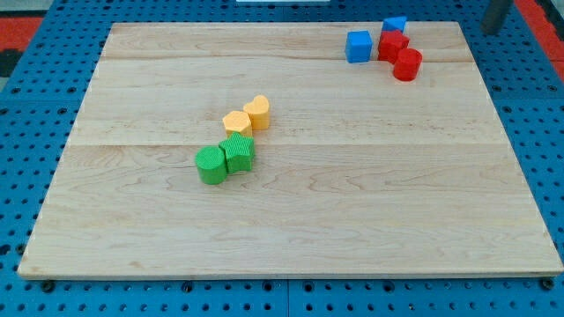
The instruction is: Move your arm right to the green star
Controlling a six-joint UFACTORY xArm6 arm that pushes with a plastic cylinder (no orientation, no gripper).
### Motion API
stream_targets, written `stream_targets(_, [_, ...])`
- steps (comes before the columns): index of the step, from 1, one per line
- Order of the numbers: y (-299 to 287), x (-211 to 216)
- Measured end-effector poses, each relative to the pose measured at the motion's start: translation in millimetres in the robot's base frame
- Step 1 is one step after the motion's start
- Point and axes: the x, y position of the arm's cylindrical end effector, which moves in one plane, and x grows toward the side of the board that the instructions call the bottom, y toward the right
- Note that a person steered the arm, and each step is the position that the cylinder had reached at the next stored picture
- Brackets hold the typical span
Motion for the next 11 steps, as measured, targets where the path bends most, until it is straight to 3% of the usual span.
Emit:
stream_targets(1, [0,66])
stream_targets(3, [-48,133])
stream_targets(4, [-108,213])
stream_targets(5, [-227,250])
stream_targets(6, [-322,261])
stream_targets(11, [-355,225])
